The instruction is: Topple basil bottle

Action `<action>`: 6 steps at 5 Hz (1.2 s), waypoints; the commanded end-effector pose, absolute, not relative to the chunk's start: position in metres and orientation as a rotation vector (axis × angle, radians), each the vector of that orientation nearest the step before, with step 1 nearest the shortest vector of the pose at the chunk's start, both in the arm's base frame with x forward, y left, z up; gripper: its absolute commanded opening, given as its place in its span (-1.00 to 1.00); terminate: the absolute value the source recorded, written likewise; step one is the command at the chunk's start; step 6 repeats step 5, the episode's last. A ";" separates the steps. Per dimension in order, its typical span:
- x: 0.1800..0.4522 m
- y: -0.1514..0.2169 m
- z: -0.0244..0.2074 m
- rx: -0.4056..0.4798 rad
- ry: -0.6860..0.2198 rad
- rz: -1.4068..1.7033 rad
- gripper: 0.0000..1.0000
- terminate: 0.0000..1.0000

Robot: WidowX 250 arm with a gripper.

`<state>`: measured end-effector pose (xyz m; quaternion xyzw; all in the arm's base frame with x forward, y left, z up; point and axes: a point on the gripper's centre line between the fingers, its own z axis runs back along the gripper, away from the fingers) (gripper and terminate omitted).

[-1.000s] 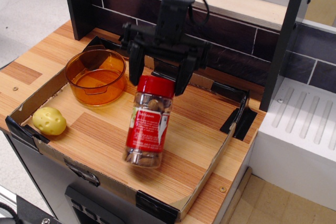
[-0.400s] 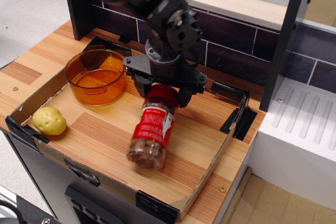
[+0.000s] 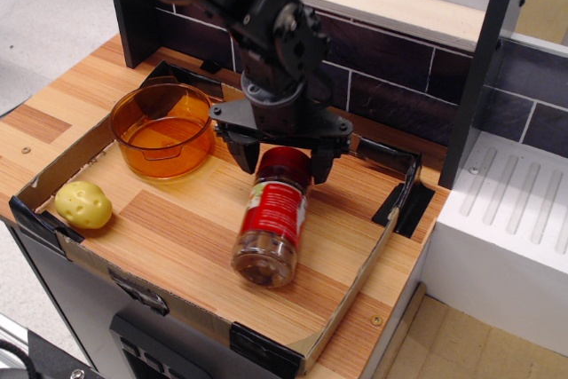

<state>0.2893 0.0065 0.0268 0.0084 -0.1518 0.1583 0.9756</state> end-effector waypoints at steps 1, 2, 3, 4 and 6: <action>0.307 0.009 0.061 -0.045 -0.217 0.383 1.00 -1.00; 0.309 0.006 0.081 -0.033 -0.181 0.410 1.00 -1.00; 0.312 0.005 0.085 -0.008 -0.157 0.395 1.00 -1.00; 0.312 0.005 0.085 -0.008 -0.157 0.395 1.00 -1.00; 0.312 0.005 0.085 -0.008 -0.157 0.395 1.00 1.00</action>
